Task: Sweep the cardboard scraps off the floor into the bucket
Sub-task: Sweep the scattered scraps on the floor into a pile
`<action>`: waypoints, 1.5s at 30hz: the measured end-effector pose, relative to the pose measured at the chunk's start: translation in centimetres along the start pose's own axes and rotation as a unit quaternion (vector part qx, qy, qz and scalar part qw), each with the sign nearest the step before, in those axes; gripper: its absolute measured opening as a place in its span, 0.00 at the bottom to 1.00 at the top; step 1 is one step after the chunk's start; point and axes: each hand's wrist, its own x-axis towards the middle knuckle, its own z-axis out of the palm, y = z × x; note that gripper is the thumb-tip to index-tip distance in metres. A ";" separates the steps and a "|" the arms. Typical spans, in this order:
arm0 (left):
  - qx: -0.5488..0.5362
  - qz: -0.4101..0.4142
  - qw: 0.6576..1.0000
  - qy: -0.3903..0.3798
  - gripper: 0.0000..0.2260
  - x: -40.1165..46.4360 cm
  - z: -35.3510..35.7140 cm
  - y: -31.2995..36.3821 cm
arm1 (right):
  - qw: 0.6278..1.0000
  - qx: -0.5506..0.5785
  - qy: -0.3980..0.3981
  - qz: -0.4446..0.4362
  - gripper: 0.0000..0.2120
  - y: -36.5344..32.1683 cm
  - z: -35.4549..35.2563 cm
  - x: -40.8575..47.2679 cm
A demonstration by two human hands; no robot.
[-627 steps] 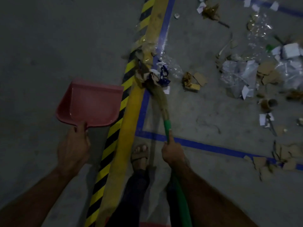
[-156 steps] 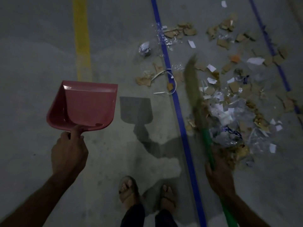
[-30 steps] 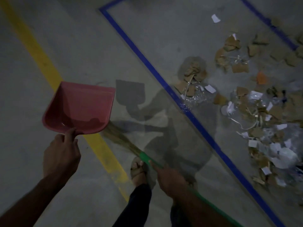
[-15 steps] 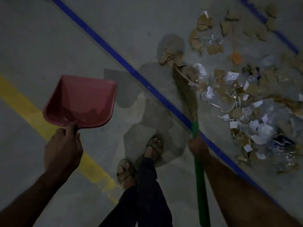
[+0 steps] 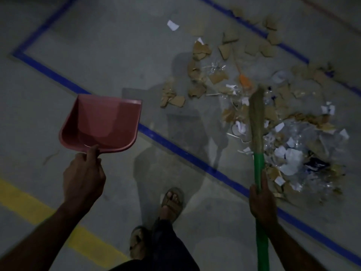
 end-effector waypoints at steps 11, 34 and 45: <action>0.009 -0.050 0.998 0.033 0.16 5.8 -2.7 -5.7 | 0.966 -0.058 -0.198 -0.154 0.28 -8.9 7.7 -8.7; 0.034 0.045 0.997 -0.049 0.19 21.4 -0.3 -16.2 | 0.958 -0.221 -0.175 0.053 0.29 -29.4 16.6 3.5; 0.033 0.098 0.992 -0.079 0.14 26.2 -1.9 -14.1 | 0.992 -0.084 0.005 0.091 0.29 -29.2 11.7 1.6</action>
